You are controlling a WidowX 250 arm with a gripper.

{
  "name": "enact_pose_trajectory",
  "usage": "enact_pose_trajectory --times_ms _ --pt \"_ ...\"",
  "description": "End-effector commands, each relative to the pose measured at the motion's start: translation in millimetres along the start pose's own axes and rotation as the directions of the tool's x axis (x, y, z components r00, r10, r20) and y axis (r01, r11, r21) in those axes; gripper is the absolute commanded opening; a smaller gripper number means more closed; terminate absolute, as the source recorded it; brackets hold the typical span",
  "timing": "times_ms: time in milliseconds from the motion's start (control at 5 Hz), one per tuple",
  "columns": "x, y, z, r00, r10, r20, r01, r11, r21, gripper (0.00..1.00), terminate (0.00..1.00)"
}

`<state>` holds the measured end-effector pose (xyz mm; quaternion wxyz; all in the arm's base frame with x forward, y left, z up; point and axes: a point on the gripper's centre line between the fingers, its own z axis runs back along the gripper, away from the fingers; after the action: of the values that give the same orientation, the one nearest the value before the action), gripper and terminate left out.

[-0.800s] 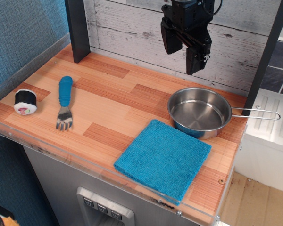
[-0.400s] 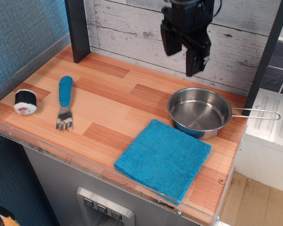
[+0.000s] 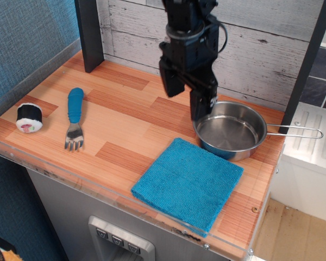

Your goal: Move the cloth to the back of the table.

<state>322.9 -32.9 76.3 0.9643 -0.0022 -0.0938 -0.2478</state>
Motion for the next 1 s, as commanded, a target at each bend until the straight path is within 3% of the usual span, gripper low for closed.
enact_pose_trajectory --times_ms 0,600,800 --pt "-13.1 -28.6 8.0 0.999 -0.031 0.031 0.031 0.999 0.006 1.0 0.0" --pt "-21.1 -71.8 -31.2 0.993 -0.111 -0.027 0.11 0.993 -0.047 1.0 0.0" --pt "-29.9 -75.7 -47.2 0.994 -0.088 -0.059 0.085 0.995 -0.053 1.0 0.0"
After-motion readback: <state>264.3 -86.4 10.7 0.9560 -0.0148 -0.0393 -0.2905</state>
